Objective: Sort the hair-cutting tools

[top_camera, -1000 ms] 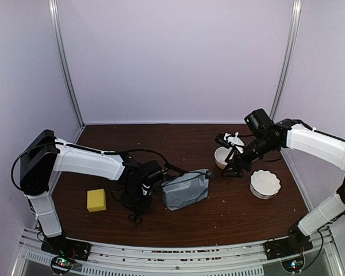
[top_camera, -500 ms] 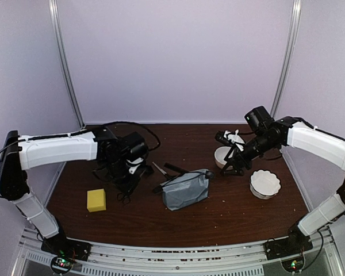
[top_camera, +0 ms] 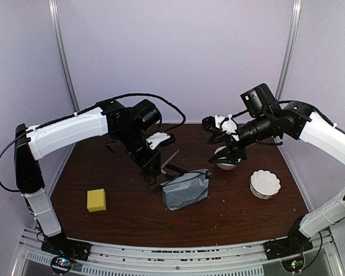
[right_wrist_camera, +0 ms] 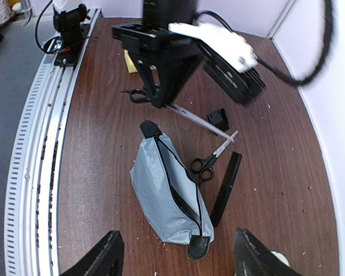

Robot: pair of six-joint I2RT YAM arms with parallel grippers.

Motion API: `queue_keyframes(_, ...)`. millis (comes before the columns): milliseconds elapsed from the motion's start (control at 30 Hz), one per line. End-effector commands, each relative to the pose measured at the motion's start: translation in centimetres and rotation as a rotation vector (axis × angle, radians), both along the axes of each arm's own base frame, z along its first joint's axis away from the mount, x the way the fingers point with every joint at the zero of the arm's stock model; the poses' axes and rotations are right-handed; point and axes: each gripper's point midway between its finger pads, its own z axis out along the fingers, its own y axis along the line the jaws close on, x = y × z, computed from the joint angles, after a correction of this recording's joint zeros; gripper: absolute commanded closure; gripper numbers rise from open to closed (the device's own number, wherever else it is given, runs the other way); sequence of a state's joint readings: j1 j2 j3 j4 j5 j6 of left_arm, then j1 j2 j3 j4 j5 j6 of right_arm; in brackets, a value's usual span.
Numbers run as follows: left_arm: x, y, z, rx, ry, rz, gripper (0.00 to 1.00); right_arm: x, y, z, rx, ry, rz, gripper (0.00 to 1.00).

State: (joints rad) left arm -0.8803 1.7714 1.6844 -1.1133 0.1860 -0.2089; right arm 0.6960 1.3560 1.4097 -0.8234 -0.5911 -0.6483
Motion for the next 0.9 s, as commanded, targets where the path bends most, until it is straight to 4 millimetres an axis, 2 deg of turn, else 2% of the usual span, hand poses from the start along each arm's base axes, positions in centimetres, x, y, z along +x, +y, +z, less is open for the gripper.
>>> queue_keyframes(0,-1.6,-2.7,0.5,-0.091,0.119,-0.151,0.98,-0.3,1.5,1.2,-0.086,-0.215,0.06,0.35)
queue_keyframes(67,-2.0,-3.2,0.4,-0.099,0.155,-0.181,0.98,-0.6,2.5,1.2,-0.14,-0.29,0.11,0.37)
queue_keyframes(100,-2.1,-3.5,0.5,-0.101,0.174,-0.205,0.98,-0.9,3.4,0.5,-0.206,-0.366,0.173,0.37)
queue_keyframes(333,-3.7,-5.1,1.5,-0.194,0.267,-0.284,0.97,-1.8,6.1,-1.1,-0.378,-0.537,0.294,0.46)
queue_keyframes(500,-4.1,-5.5,1.6,-0.215,0.302,-0.297,0.97,-2.0,6.6,-3.0,-0.518,-0.673,0.326,0.53)
queue_keyframes(867,-4.6,-5.3,1.9,-0.221,0.32,-0.306,0.98,-1.0,7.0,-5.4,-0.629,-0.708,0.339,0.64)
